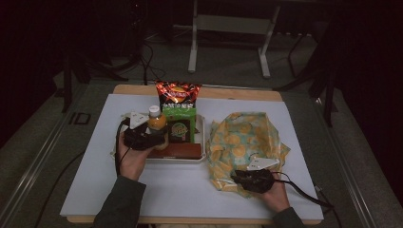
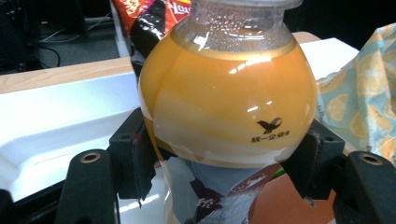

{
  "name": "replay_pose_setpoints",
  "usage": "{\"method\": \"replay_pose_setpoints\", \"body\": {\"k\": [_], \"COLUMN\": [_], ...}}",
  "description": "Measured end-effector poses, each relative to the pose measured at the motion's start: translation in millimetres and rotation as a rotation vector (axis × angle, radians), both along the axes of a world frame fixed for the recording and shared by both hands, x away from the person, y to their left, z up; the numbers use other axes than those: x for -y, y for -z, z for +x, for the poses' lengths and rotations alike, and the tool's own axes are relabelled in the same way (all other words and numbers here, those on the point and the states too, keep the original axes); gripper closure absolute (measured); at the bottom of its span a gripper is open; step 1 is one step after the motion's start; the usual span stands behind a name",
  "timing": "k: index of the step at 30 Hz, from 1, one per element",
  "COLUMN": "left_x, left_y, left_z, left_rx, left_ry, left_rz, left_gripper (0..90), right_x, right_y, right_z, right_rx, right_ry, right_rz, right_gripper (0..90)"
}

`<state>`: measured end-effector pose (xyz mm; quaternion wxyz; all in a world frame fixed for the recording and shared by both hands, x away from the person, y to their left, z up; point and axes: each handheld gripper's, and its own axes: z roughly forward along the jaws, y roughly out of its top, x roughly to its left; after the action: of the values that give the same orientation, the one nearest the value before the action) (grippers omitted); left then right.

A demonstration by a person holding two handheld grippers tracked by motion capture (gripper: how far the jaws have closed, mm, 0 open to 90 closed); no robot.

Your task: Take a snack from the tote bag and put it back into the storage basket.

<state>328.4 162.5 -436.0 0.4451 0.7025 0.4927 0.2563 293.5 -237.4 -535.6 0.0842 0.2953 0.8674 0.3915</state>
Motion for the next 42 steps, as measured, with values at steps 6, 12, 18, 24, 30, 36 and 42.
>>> {"method": "replay_pose_setpoints", "body": {"k": [6,12,18,24,30,36,42], "left_x": [-8.4,-15.5,-22.8,-31.7,-40.5,-46.3,-52.5], "left_y": [0.0,-0.4,-0.7,-0.5,0.3,1.2,1.9], "left_z": [-1.3,-2.6,-3.9,-5.6,-8.6,-10.7,-12.8], "left_rx": [0.000,0.001,0.002,0.002,0.002,0.006,0.009], "left_ry": [-0.017,-0.032,-0.051,-0.073,-0.097,-0.116,-0.129], "left_rz": [0.003,0.010,0.012,0.010,0.013,0.011,0.015], "left_gripper": [33.3,33.4,33.3,33.3,33.3,33.3,33.3], "right_x": [0.1,0.1,0.3,0.4,0.5,0.4,0.3], "right_y": [0.0,0.0,0.1,0.1,0.2,0.1,0.1], "right_z": [0.1,0.1,0.2,0.2,0.3,0.2,0.1], "right_rx": [0.000,-0.001,0.000,0.000,0.003,0.002,0.003], "right_ry": [-0.001,-0.001,-0.002,-0.002,-0.003,-0.003,-0.002], "right_rz": [0.000,0.000,0.001,0.001,0.001,0.001,0.000], "right_gripper": [69.3,69.3,69.3,69.3,69.3,69.3,69.3]}}
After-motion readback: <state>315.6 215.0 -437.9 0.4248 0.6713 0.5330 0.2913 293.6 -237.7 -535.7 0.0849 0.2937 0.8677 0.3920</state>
